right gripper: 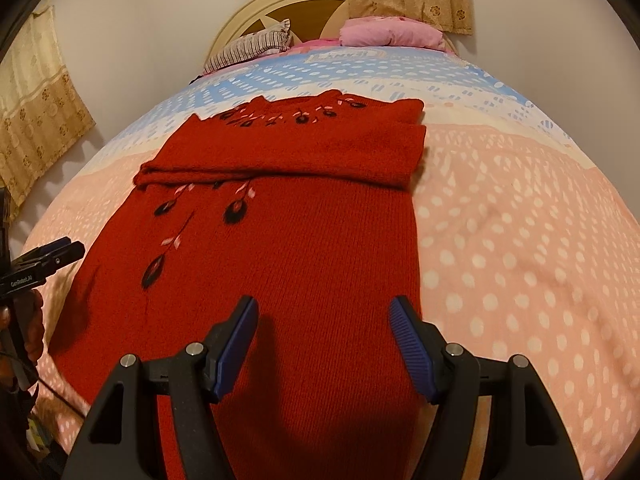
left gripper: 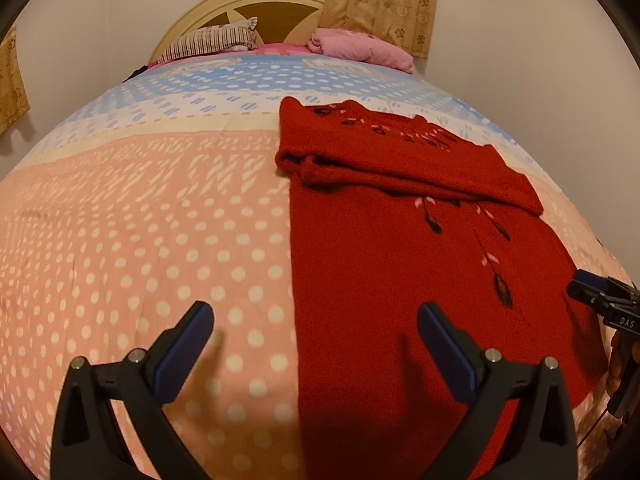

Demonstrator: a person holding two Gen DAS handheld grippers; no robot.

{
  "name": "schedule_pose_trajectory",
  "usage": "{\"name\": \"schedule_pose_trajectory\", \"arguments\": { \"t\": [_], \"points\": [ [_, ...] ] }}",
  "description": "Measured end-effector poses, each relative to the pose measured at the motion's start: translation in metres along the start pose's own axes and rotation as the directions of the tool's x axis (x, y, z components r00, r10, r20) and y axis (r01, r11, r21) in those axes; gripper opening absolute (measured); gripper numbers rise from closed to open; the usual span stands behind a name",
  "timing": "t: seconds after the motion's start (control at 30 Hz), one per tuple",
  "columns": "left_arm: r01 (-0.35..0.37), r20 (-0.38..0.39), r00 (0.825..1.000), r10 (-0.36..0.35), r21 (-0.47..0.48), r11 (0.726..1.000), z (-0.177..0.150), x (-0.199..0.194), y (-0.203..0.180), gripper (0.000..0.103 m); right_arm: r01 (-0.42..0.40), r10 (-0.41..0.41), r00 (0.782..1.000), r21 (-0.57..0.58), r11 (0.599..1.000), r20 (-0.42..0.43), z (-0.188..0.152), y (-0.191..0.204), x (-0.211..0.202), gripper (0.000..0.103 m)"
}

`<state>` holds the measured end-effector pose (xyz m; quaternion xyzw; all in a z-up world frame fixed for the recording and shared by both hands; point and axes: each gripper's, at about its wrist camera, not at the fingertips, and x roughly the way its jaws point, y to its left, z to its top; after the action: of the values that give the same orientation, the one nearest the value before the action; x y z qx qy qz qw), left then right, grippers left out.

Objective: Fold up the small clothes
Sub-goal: 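Fold the sweater's collar section down over the body with the right tool, then move the left tool to the sweater's hem and close on it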

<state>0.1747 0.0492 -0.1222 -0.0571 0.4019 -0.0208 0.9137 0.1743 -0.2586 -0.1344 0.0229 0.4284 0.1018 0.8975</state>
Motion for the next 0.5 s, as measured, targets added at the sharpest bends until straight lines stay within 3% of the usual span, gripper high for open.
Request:
{"name": "schedule_pose_trajectory", "arguments": {
  "t": [0.43,0.5],
  "points": [
    [0.018,-0.025,1.0,-0.019,-0.018,1.0,-0.046,-0.021,0.006,0.103,-0.002,0.002,1.0,-0.014,1.0,-0.001,-0.04,0.007,-0.029,0.069],
    [0.019,-0.027,0.999,-0.02,-0.023,1.0,-0.052,-0.025,0.009,0.097,0.005,-0.005,1.0,-0.024,1.0,0.002,-0.047,0.009,-0.032,0.069]
  ]
}}
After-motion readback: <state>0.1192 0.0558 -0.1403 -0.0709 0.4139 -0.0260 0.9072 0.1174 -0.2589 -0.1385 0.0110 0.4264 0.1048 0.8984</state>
